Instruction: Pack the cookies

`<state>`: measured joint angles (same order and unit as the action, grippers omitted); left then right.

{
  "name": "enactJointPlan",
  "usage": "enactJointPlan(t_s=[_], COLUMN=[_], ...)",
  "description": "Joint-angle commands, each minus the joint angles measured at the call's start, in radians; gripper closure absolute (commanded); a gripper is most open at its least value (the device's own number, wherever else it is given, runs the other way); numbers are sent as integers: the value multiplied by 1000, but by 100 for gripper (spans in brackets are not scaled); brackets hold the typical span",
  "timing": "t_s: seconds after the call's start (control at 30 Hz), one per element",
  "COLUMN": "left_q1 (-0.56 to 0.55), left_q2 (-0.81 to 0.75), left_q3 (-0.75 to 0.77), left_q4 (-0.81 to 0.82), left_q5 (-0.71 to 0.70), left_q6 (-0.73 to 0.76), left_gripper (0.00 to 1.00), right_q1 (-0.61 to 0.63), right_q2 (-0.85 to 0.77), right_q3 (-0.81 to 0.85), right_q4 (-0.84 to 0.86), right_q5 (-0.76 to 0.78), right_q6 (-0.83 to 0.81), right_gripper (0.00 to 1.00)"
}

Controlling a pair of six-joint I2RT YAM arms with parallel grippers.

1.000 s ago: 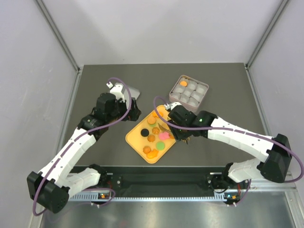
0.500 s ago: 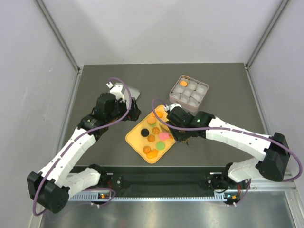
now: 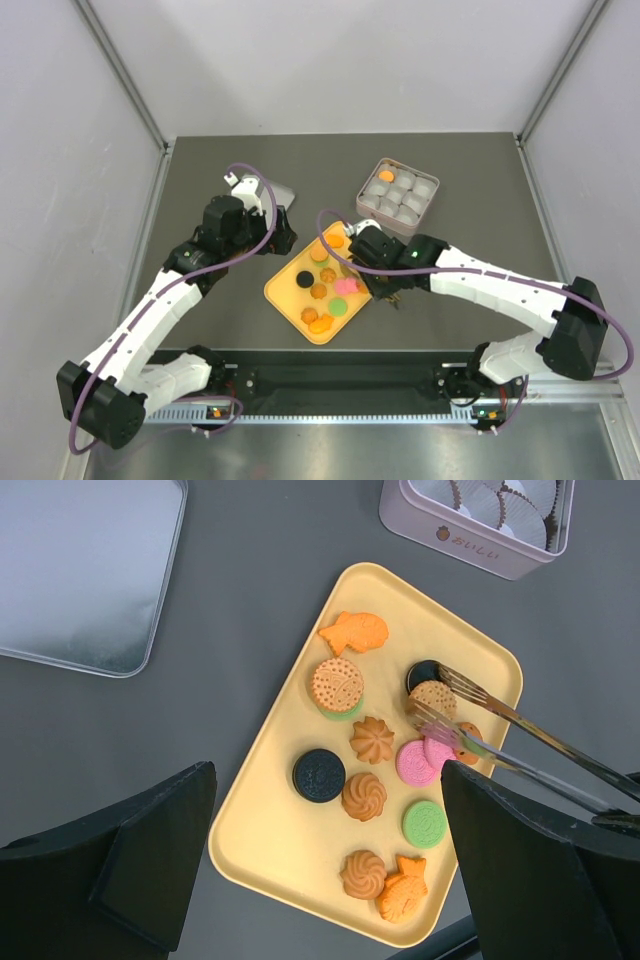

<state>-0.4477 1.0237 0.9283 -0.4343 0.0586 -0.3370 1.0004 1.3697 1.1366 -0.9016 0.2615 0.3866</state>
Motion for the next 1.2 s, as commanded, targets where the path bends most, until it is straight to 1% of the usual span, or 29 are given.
enactJointPlan(t_s=[0.0,0.27,0.57,0.63,0.73,0.77,0.97,1.17], left_q1=[3,4,4,4,4,4,4,4], left_q2=[1,1,1,4,4,6,10,6], left_q3=[1,1,3,3,3,1,0,0], left_q4=[16,14,17,19,17,19,22,22], left_q5=[0,-2,4,7,12,12,24,24], left_q6=[7,7,6,6,4,4,1,1], left_gripper=[1,1,1,1,1,1,1,1], right_q1=[18,-3,-101,-144,-241,-299,-494,-585], right_q2=[-14,-34,-49,-52,-54,-54,11,138], right_q3=[75,120,181,195,206,207,265,328], right_q4=[-26,-42,-20,-1,29,55,159,227], right_q5=[36,45,24,19,-7,-31,-59,-28], right_q6=[-8,-22,-54,-74,-103,-112,-150,-150], right_gripper=[73,73,72,72,72,72,72,72])
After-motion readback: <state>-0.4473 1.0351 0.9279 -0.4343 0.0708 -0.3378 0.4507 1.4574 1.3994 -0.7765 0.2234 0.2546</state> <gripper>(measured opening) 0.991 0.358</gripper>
